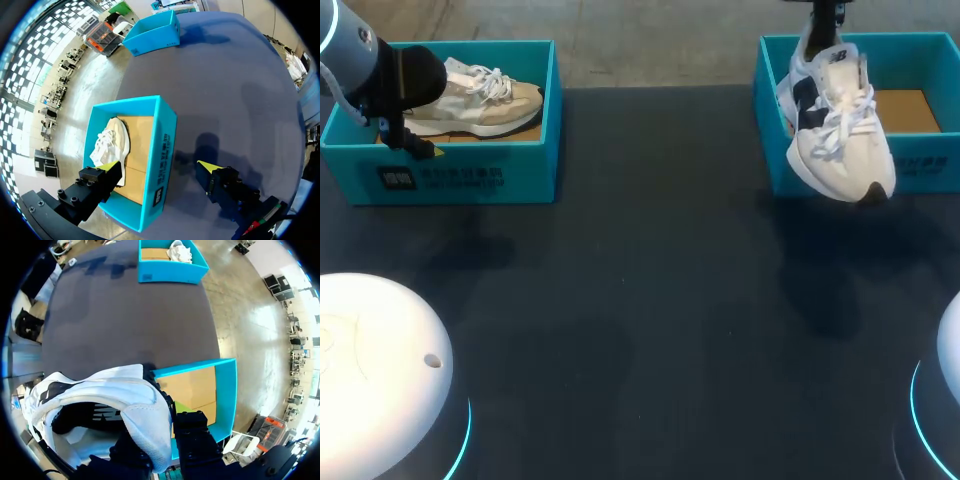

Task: Take the shoe out of the shoebox, open the shoe tongue, remove and reinsert the insole, then place the shoe into the shoebox

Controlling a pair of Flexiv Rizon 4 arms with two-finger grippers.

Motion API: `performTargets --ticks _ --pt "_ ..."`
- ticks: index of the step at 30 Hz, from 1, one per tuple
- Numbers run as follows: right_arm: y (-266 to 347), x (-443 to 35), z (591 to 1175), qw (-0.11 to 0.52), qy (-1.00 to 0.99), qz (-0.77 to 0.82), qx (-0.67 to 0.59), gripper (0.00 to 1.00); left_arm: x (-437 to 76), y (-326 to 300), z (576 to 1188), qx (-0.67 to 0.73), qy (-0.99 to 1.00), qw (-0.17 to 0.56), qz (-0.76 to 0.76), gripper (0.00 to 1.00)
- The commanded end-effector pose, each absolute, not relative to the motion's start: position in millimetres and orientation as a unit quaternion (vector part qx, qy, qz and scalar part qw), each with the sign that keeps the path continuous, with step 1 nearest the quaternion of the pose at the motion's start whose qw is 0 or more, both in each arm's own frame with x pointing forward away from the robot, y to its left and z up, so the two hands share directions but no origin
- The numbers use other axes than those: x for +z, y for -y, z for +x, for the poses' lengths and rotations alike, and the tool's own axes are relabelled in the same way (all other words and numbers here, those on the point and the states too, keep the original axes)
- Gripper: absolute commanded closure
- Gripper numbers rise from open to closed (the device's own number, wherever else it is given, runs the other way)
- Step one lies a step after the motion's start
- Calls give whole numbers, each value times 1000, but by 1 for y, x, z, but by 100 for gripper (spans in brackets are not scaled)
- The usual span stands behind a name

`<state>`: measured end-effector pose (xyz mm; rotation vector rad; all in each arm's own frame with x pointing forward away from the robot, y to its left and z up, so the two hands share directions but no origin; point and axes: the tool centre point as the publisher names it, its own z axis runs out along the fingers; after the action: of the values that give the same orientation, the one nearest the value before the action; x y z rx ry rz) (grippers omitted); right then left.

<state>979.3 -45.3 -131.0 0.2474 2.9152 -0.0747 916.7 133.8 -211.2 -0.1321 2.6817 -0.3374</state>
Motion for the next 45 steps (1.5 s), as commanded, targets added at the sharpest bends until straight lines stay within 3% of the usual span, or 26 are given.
performTargets --ticks 1,17,45 --pt "46 -130 979 107 -990 84 -25 100 -211 -134 916 -120 -968 216 -48 0" --pt "134 -141 995 95 -987 116 -57 100 -211 -134 916 -120 -968 216 -48 0" --pt "205 -143 1028 120 -986 88 -70 100 -211 -134 916 -120 -968 216 -48 0"
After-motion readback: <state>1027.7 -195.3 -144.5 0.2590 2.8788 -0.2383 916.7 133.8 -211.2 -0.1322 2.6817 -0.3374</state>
